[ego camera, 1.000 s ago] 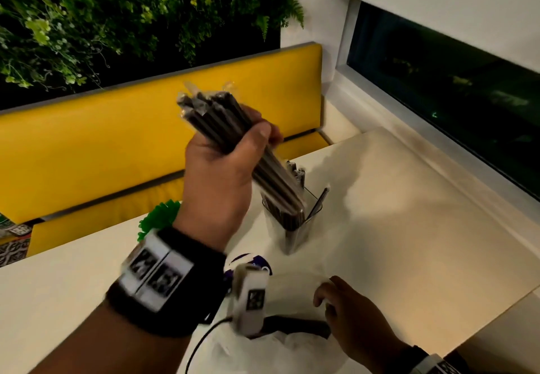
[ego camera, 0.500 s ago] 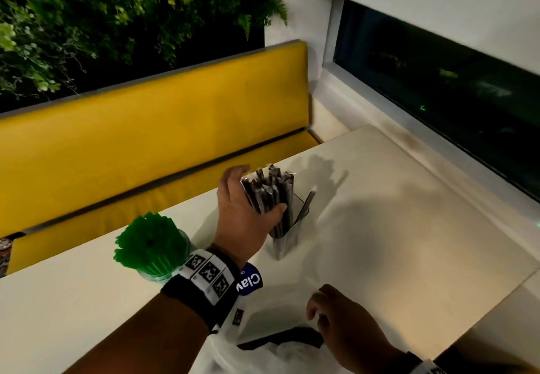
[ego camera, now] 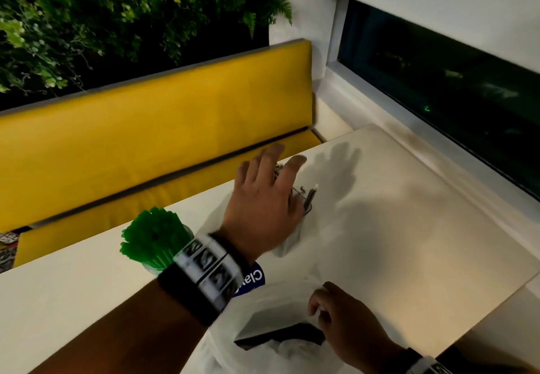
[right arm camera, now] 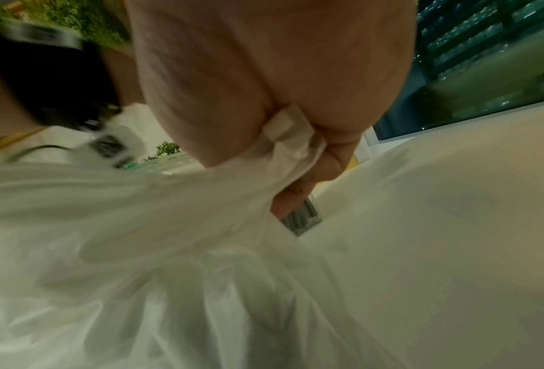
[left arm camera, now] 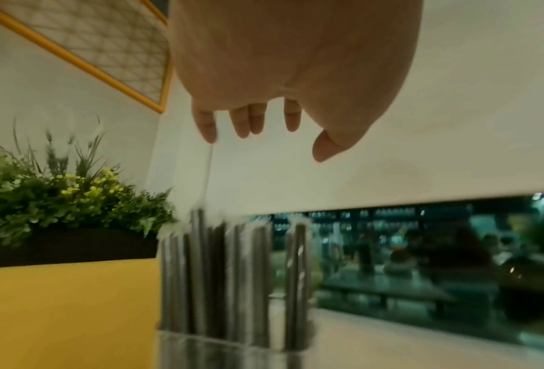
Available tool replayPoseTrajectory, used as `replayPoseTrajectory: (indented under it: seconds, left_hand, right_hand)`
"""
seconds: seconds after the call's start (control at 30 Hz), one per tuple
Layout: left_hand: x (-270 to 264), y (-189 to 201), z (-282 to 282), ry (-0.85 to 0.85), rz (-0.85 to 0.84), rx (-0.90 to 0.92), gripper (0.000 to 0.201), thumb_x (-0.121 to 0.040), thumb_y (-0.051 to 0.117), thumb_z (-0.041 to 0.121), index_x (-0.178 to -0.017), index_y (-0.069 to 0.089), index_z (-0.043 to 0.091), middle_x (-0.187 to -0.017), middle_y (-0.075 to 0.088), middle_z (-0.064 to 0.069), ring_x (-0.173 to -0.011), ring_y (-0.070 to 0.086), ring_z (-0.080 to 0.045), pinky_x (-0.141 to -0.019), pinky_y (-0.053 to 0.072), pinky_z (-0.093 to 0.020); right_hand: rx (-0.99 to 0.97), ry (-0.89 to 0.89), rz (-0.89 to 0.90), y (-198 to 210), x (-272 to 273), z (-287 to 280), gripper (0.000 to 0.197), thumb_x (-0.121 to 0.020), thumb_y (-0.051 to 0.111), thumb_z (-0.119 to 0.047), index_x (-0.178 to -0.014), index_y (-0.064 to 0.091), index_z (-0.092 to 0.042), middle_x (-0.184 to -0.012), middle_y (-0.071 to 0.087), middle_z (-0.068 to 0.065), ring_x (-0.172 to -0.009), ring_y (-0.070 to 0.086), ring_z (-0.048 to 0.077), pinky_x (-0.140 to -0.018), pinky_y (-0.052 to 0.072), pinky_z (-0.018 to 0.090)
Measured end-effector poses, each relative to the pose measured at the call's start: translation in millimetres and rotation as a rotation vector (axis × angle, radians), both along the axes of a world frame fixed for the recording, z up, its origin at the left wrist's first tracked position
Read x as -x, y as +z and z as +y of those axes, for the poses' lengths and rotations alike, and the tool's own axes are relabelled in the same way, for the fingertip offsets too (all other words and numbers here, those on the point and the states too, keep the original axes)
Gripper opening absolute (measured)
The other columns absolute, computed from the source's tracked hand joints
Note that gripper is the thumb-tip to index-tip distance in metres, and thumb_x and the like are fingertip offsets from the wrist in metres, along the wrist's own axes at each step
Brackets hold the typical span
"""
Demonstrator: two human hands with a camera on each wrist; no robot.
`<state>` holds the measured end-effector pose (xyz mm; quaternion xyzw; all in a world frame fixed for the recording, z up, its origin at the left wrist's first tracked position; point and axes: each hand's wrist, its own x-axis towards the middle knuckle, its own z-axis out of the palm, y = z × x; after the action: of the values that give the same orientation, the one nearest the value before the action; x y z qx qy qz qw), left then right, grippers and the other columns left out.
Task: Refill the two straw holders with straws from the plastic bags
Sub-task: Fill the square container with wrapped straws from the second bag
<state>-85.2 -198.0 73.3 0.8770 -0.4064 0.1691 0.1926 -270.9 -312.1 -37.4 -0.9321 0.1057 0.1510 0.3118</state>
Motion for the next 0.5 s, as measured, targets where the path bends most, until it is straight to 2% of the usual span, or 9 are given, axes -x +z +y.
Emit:
replayPoseTrajectory:
  seconds: [0.07,0.1,0.13,0.2,0.27,0.3,0.37,0.43,0.5]
  left_hand:
    - [35.8,3.4,23.2,-0.184,0.084,0.069,0.027,-0.089,0.057,0.028,-0.114,0.060,0.019,-0.114,0.061,-0.005,-0.104,0.056,-0.023,-0.088,0.048,-0.037]
    - [57.0,-2.0,33.9,-0.257,0.199,-0.001,0.017,-0.092,0.055,0.028,-0.105,0.062,0.020,-0.103,0.062,-0.001,-0.094,0.057,-0.020,-0.081,0.049,-0.035]
    - [77.2,-12.4,43.2,-0.288,0.362,-0.143,0.016,-0.095,0.050,0.030,-0.102,0.062,0.023,-0.099,0.062,0.001,-0.091,0.058,-0.019,-0.079,0.049,-0.035]
    - [106.4,-53.2,57.2,-0.227,0.726,-0.370,0.025,-0.098,0.044,0.037,-0.111,0.065,0.028,-0.111,0.064,0.006,-0.105,0.059,-0.017,-0.095,0.045,-0.030]
    - [118.0,-84.5,65.7,-0.098,0.964,-0.341,0.026,-0.098,0.050,0.041,-0.118,0.066,0.041,-0.126,0.063,0.017,-0.123,0.051,-0.007,-0.113,0.031,-0.023]
    - [119.3,-94.8,69.4,-0.037,1.013,-0.284,0.024,-0.097,0.053,0.043,-0.117,0.067,0.042,-0.129,0.061,0.020,-0.127,0.047,-0.005,-0.117,0.026,-0.025]
    - [118.9,-108.3,72.2,0.017,1.049,-0.318,0.029,-0.096,0.054,0.041,-0.122,0.065,0.036,-0.132,0.059,0.012,-0.132,0.044,-0.011,-0.119,0.026,-0.032]
    - [125.1,-119.7,71.8,0.002,0.961,-0.516,0.039,-0.094,0.052,0.045,-0.130,0.059,0.034,-0.137,0.058,0.004,-0.136,0.042,-0.020,-0.119,0.024,-0.035]
    - [132.6,-125.1,71.2,0.072,0.884,-0.650,0.039,-0.095,0.050,0.044,-0.130,0.058,0.028,-0.137,0.058,0.000,-0.133,0.046,-0.024,-0.114,0.030,-0.035]
  right_hand:
    - [0.005,0.000,-0.006,2.4,-1.3,1.4,0.017,-0.088,0.045,-0.018,-0.092,0.050,-0.034,-0.087,0.041,-0.019,-0.073,0.056,0.015,-0.065,0.046,0.030]
    - [0.004,0.003,-0.016,4.8,-2.9,2.3,0.018,-0.089,0.046,-0.018,-0.093,0.048,-0.035,-0.086,0.040,-0.021,-0.071,0.055,0.013,-0.065,0.047,0.029]
    - [-0.004,0.007,-0.027,7.3,-4.5,3.5,0.018,-0.090,0.047,-0.019,-0.094,0.048,-0.037,-0.086,0.039,-0.023,-0.070,0.053,0.010,-0.063,0.046,0.024]
    - [-0.019,0.033,-0.024,13.2,-8.4,7.0,0.020,-0.093,0.049,-0.021,-0.098,0.054,-0.039,-0.091,0.038,-0.026,-0.071,0.050,0.002,-0.060,0.039,0.013]
    - [-0.048,0.064,-0.015,16.5,-11.1,13.3,0.024,-0.095,0.049,-0.020,-0.102,0.060,-0.041,-0.103,0.040,-0.027,-0.080,0.054,0.000,-0.063,0.037,0.006]
    - [-0.052,0.085,-0.017,18.2,-11.4,17.7,0.027,-0.094,0.048,-0.019,-0.100,0.061,-0.042,-0.109,0.042,-0.027,-0.085,0.056,0.001,-0.065,0.037,0.005]
    - [-0.064,0.123,-0.021,19.9,-9.6,26.0,0.033,-0.094,0.049,-0.016,-0.092,0.060,-0.047,-0.109,0.040,-0.032,-0.089,0.056,0.001,-0.070,0.039,0.003]
    - [-0.071,0.157,-0.025,23.3,-7.7,33.6,0.037,-0.094,0.050,-0.016,-0.084,0.057,-0.051,-0.102,0.035,-0.038,-0.092,0.052,-0.002,-0.077,0.040,0.002]
    - [-0.070,0.162,-0.045,24.6,-5.3,38.4,0.030,-0.094,0.051,-0.018,-0.093,0.061,-0.046,-0.109,0.037,-0.037,-0.093,0.050,-0.004,-0.078,0.036,-0.001]
